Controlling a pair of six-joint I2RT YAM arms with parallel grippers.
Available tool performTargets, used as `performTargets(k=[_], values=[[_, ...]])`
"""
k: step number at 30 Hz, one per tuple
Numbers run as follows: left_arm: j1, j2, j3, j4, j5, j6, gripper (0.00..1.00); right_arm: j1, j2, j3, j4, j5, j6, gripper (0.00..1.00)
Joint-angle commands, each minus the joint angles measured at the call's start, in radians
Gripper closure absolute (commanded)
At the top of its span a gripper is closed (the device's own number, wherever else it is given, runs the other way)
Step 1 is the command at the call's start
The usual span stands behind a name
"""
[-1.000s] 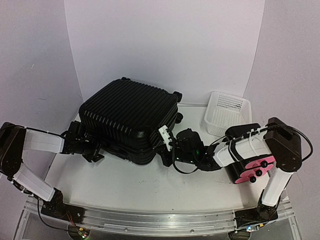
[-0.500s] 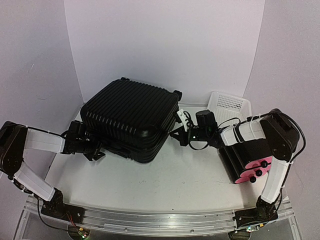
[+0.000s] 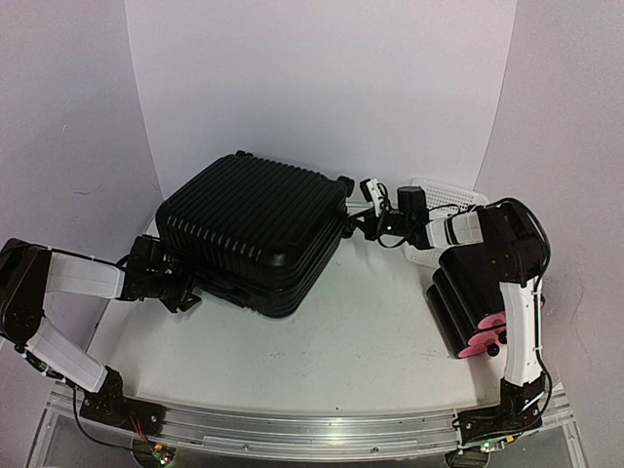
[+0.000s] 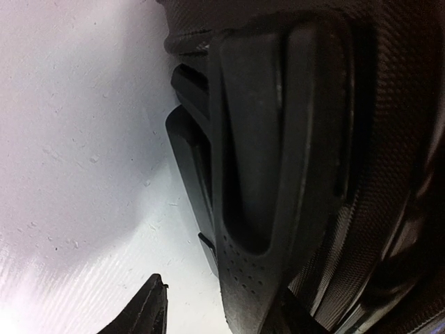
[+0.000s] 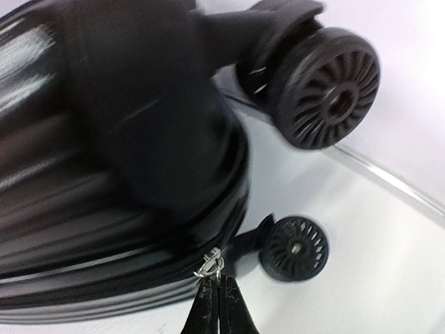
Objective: Open, take out, and arrange the luggage
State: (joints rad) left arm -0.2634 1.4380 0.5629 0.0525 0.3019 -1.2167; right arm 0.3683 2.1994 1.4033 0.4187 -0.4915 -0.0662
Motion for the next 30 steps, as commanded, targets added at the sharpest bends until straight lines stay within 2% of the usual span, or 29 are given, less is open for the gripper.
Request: performTargets(k=[1, 4, 6, 8, 11, 16, 20, 24, 30], values=[[0.048, 0.0, -0.05, -0.212, -0.174, 0.051, 0.55, -0.071, 0.094, 0.209, 0.049, -0.017, 0.019, 1.0], [0.05, 0.011, -0.016, -0.245, -0.176, 0.11, 0.54, -0.07, 0.16, 0.321, 0.029, -0.087, 0.038, 1.0], [0.05, 0.024, 0.025, -0.282, -0.18, 0.158, 0.51, -0.052, 0.149, 0.319, 0.045, -0.113, 0.049, 1.0], [0.05, 0.011, 0.054, -0.313, -0.193, 0.203, 0.46, -0.025, 0.088, 0.226, 0.09, -0.106, 0.032, 1.0], [0.053, -0.038, 0.081, -0.361, -0.221, 0.258, 0.35, 0.006, 0.021, 0.106, 0.192, -0.114, 0.099, 1.0], [0.085, -0.115, 0.15, -0.495, -0.268, 0.351, 0.25, 0.086, -0.089, -0.065, 0.27, -0.087, 0.1, 1.0], [0.132, -0.172, 0.183, -0.578, -0.229, 0.366, 0.21, 0.165, -0.172, -0.203, 0.341, -0.018, 0.107, 1.0], [0.134, -0.304, 0.192, -0.661, -0.202, 0.374, 0.14, 0.249, -0.259, -0.321, 0.391, 0.047, 0.144, 1.0], [0.134, -0.587, 0.248, -0.866, -0.245, 0.346, 0.13, 0.381, -0.357, -0.439, 0.397, 0.126, 0.17, 1.0]])
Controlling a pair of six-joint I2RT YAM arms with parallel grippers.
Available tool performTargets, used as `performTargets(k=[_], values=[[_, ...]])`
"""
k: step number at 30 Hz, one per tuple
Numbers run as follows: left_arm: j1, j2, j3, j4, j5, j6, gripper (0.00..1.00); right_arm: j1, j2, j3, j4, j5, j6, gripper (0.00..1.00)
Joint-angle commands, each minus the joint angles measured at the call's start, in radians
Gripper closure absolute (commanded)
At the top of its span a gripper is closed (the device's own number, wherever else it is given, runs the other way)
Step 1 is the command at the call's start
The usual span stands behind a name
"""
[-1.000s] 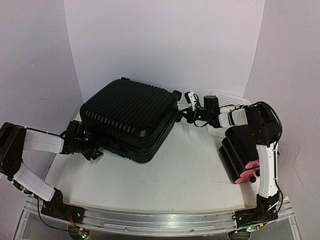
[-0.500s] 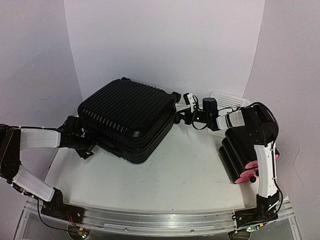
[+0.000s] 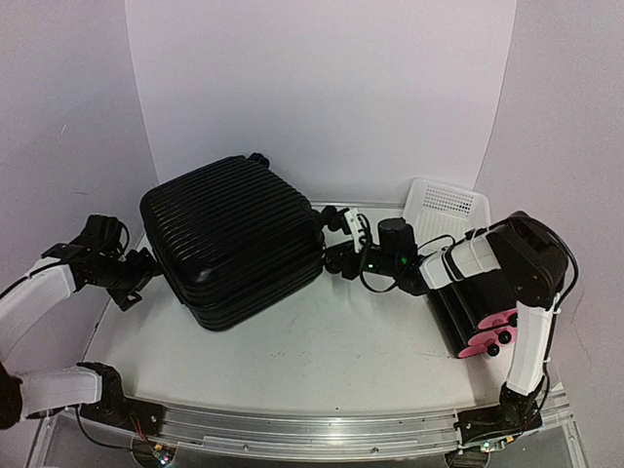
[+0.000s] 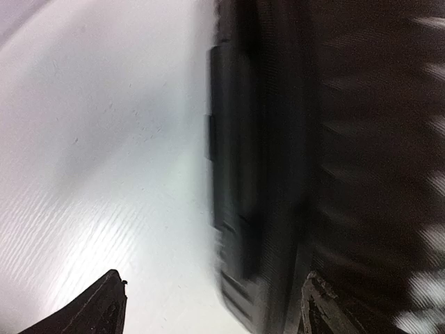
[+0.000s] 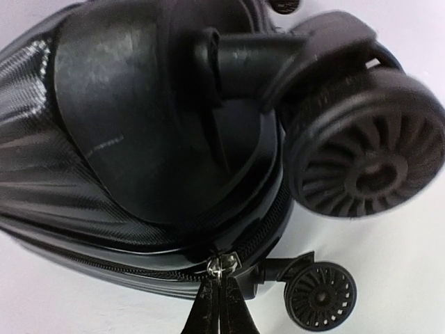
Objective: Open, take out, and arrange the luggage
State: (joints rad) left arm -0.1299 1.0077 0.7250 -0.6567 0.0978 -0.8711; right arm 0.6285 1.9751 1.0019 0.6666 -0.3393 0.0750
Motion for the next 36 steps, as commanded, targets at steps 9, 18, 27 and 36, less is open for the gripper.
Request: performTargets(k=[9, 18, 27, 36], values=[[-0.157, -0.004, 0.5, -0.211, 0.039, 0.252, 0.17, 0.183, -0.184, -0.151, 0.159, -0.001, 0.122, 1.0], [-0.555, 0.517, 1.033, -0.136, 0.145, 0.691, 0.16, 0.178, -0.163, -0.161, 0.291, -0.078, 0.318, 1.0], [-0.677, 0.855, 1.377, -0.186, 0.193, 0.95, 0.18, 0.173, -0.182, -0.193, 0.31, -0.008, 0.367, 1.0], [-0.679, 0.97, 1.395, -0.241, 0.29, 0.925, 0.25, 0.17, -0.209, -0.197, 0.212, 0.063, 0.346, 1.0]])
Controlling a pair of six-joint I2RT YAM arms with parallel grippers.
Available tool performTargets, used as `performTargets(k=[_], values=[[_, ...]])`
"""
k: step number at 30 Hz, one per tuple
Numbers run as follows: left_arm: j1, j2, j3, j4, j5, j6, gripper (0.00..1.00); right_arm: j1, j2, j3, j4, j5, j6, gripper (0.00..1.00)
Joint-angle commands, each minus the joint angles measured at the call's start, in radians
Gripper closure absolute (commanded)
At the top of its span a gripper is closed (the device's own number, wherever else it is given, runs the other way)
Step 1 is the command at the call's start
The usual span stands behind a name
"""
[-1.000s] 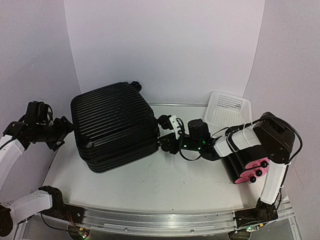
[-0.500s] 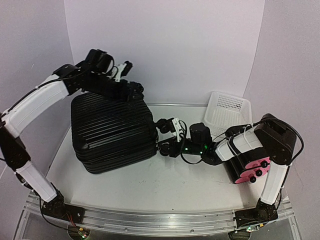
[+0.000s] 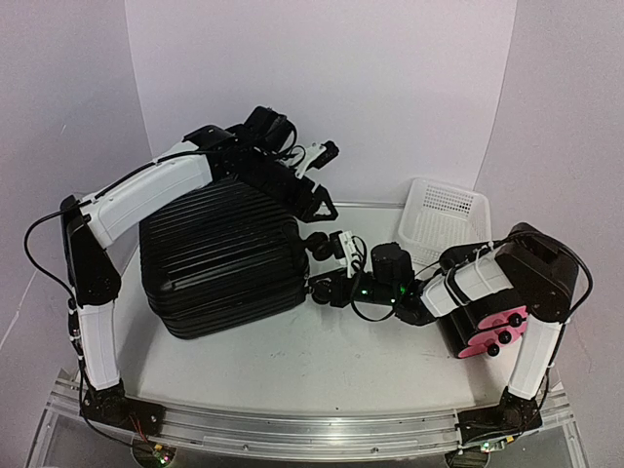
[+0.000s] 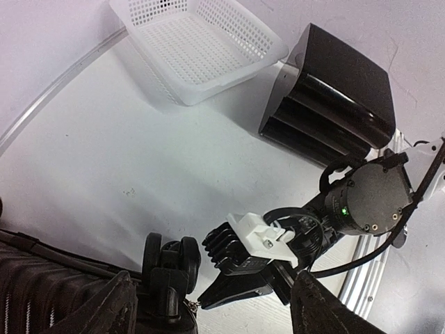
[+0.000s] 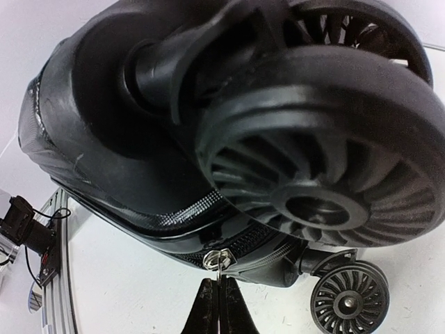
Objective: Open, take out, and arrange the luggage
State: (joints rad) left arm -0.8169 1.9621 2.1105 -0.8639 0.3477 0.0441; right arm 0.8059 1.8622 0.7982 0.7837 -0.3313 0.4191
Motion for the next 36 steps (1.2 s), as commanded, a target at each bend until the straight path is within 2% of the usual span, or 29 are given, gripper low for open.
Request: performTargets(k=[1, 13, 20, 23, 27, 32, 36], values=[[0.008, 0.011, -0.013, -0.033, 0.042, 0.007, 0.25, -0.013, -0.096, 0.006, 0.095, 0.071, 0.018, 1.0], [0.012, -0.032, -0.241, -0.02, -0.046, 0.05, 0.28, -0.08, -0.081, 0.025, 0.094, 0.031, 0.087, 1.0], [0.038, -0.061, -0.312, -0.054, -0.108, 0.03, 0.29, -0.177, -0.018, 0.05, 0.091, -0.088, -0.026, 1.0], [0.042, -0.066, -0.322, -0.057, -0.108, 0.033, 0.29, -0.209, 0.029, 0.097, 0.09, -0.151, -0.114, 1.0], [0.042, -0.063, -0.319, -0.061, -0.12, 0.034, 0.3, -0.26, 0.107, 0.203, 0.09, -0.248, -0.124, 1.0], [0.044, -0.062, -0.32, -0.067, -0.11, 0.043, 0.3, -0.268, 0.157, 0.29, 0.048, -0.25, -0.196, 1.0], [0.044, -0.068, -0.326, -0.068, -0.098, 0.037, 0.31, -0.285, 0.272, 0.419, 0.034, -0.331, -0.245, 1.0]])
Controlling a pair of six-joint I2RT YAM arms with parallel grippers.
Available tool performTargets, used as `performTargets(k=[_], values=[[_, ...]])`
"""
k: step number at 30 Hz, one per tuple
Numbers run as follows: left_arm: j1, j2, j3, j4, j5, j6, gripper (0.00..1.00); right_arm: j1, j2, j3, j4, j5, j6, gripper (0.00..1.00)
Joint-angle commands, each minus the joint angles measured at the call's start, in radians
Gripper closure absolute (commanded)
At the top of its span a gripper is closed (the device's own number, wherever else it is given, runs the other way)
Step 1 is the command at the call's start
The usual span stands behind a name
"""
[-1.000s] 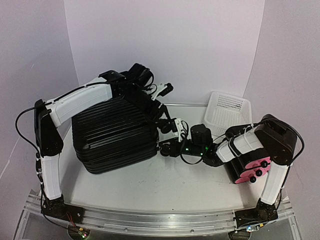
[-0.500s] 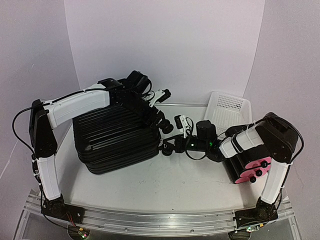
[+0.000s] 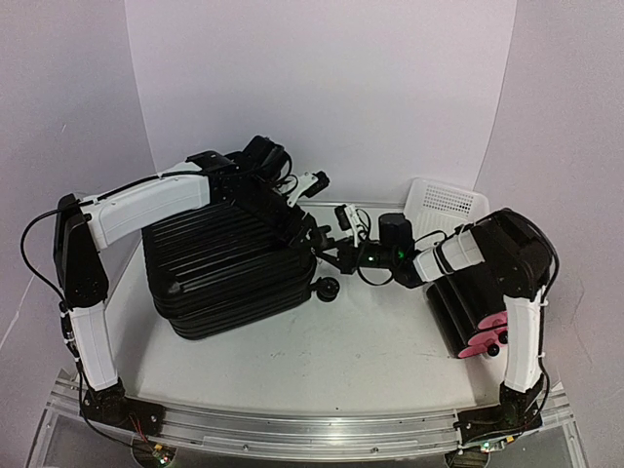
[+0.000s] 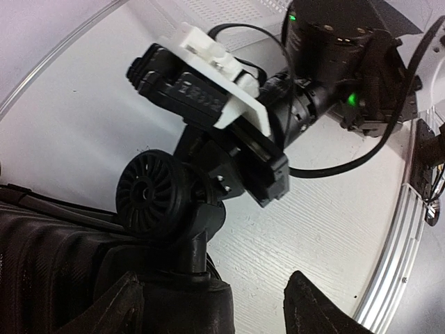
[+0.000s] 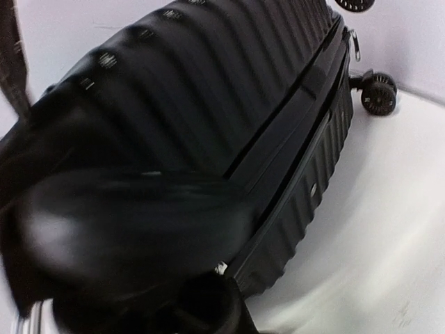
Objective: Open, take out, and arrange the luggage
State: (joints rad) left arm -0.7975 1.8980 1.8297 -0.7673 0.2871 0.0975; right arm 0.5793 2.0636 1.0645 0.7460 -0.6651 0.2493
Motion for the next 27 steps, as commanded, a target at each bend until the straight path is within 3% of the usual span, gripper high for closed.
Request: performTargets(k=[1, 4, 7, 9, 11, 14, 18, 22, 24, 27], values=[[0.024, -0.004, -0.046, -0.163, -0.029, -0.02, 0.31, -0.06, 0.097, 0.184, 0.072, -0.007, -0.083, 1.0], [0.024, -0.005, -0.042, -0.162, -0.014, -0.033, 0.31, -0.063, 0.162, 0.278, 0.06, -0.001, -0.066, 1.0], [0.024, -0.038, -0.013, -0.166, -0.01, -0.079, 0.25, -0.078, 0.127, 0.227, 0.041, 0.117, 0.017, 0.97], [0.034, -0.085, 0.014, -0.168, -0.009, -0.129, 0.19, -0.079, 0.03, 0.129, 0.006, 0.195, 0.012, 0.78], [0.07, -0.165, 0.023, -0.169, 0.002, -0.206, 0.12, -0.078, -0.072, 0.074, -0.168, 0.261, -0.016, 0.63], [0.185, -0.287, -0.022, -0.168, 0.07, -0.314, 0.1, -0.078, -0.184, 0.101, -0.604, 0.325, -0.067, 0.5], [0.359, -0.468, -0.195, -0.17, 0.02, -0.413, 0.03, -0.074, -0.284, 0.133, -1.037, 0.374, -0.089, 0.37], [0.587, -0.576, -0.365, -0.17, 0.113, -0.467, 0.03, -0.016, -0.373, 0.108, -1.173, 0.365, -0.076, 0.3], [0.693, -0.616, -0.438, -0.167, 0.123, -0.505, 0.03, 0.055, -0.413, 0.111, -1.218, 0.396, -0.105, 0.21], [0.79, -0.66, -0.529, -0.134, 0.121, -0.538, 0.03, 0.151, -0.443, 0.164, -1.298, 0.454, -0.156, 0.14]])
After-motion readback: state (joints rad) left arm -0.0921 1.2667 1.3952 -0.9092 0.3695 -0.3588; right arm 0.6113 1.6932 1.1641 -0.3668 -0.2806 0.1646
